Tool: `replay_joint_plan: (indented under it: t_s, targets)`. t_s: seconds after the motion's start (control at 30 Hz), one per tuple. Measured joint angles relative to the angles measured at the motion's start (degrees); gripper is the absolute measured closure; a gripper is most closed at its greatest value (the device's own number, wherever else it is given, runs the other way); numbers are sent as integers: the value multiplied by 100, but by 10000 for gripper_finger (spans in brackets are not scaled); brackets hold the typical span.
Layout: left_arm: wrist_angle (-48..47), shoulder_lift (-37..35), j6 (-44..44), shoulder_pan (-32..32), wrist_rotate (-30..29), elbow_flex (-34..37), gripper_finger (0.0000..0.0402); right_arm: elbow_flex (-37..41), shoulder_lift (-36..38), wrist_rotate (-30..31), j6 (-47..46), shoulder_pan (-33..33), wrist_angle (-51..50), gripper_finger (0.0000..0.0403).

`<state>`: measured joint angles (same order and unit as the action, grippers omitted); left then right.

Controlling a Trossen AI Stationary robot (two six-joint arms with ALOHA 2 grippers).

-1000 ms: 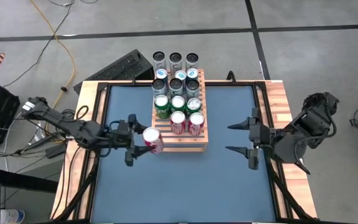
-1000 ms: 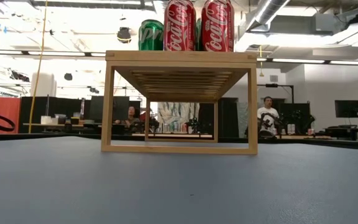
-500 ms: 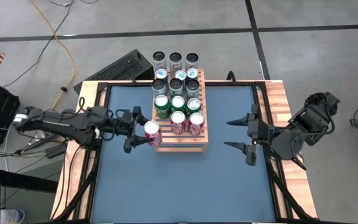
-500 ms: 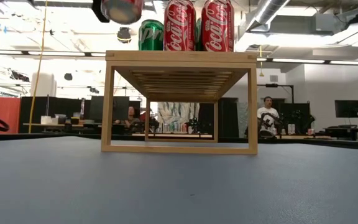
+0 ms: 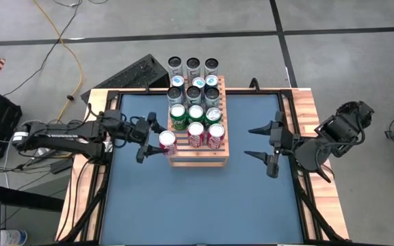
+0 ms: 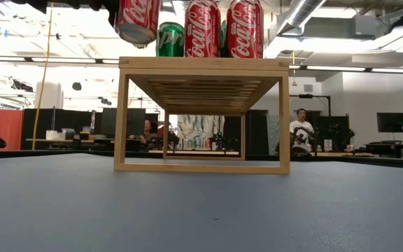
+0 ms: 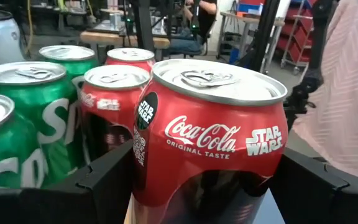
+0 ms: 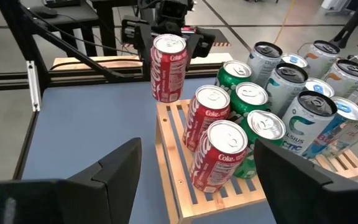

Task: Place canned beverage on shelf
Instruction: Put the red soda can on the shelf aligned with the other red soda cans

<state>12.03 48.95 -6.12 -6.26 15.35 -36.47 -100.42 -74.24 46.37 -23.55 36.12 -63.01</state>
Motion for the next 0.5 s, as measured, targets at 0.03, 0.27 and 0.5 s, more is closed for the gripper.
replay_joint_plan:
  t_s: [0.03,0.27,0.5]
  targets:
    - [10,0,58,-16,-14,25,107,0,0,1,1,-1,-1,110]
    - [535,-37,10,-323,-108,508,107,0,0,-1,0,0,0,110]
    - [1126,2,-8,-417,-199,743,107,0,0,0,0,0,-1,110]
